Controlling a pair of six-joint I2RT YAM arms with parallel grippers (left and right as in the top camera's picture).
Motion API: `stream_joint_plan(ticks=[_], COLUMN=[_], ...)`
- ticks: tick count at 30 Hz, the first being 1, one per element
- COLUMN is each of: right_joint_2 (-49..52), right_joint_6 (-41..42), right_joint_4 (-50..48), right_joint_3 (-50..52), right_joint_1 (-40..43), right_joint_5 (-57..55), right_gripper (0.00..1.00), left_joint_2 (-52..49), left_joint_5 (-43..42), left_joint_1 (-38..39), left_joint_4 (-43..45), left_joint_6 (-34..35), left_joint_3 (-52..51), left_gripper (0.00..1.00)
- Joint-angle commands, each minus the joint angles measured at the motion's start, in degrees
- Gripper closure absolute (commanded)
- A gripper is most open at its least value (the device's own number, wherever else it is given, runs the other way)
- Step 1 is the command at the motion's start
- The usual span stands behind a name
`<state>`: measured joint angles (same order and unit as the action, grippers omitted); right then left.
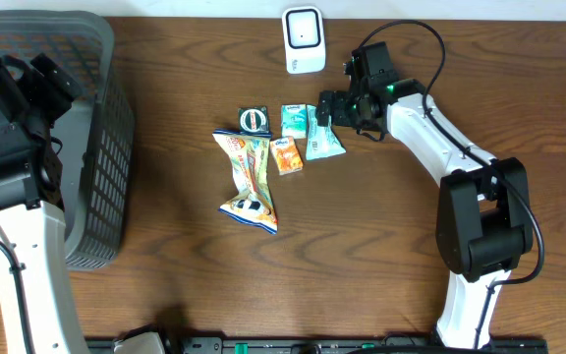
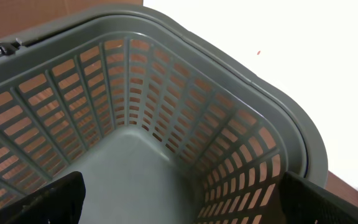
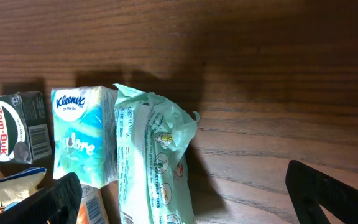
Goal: Scan the item barcode
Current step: 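Lower the right gripper onto the light-green tissue pack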
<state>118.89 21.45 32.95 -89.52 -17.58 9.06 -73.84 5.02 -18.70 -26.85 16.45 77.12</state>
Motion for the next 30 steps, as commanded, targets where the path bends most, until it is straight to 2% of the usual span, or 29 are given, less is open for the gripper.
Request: stream_joint_plan(ticks=[1,11,14,19,22,26,30], right_joint_2=[0.52,0.52,0.52,1.2,3.06,6.19,9.22], right_joint_6=[-0.28,-1.25,-3.45,-3.54,-3.39,-3.28,-3.3], right_joint_4=[-0.17,-0.7,-0.9,-1.27,-1.64,-2.56,-3.1], right_joint_3=[0.28,0.35,0.35,0.35,0.35,0.35,0.35], right_joint_1=[-0.94,-1.01,-1.01,-1.2,-1.31,-1.33,-1.31], right_joint_5=[-1.03,-1.03,-1.07,-1.07,-1.03,-0.59,3.96], right_gripper=[0.01,0.01,0.09,0.09,0.14,0.25,0.32], left_joint_2=[-0.02,-0.02,-0.02,-0.02,-0.02,-0.02,-0.02], left_joint_5=[0.13,0.13,0.11,0.11,0.13,0.13,0.13], left_joint_1=[-0.26,-0.26,-0.26,-0.26,-0.26,-0.26,-0.26], left_joint_4=[-0.07,-0.07,-0.07,-0.07,-0.07,-0.07,-0.07], left_joint_6=[-0.57,-0.57,-0.57,-0.57,-0.57,-0.57,-0.57], left_joint_3=[0.9,0.9,0.9,0.9,0.9,0.9,0.9], left_gripper=[0.02,0.02,0.02,0.02,0.02,0.02,0.02])
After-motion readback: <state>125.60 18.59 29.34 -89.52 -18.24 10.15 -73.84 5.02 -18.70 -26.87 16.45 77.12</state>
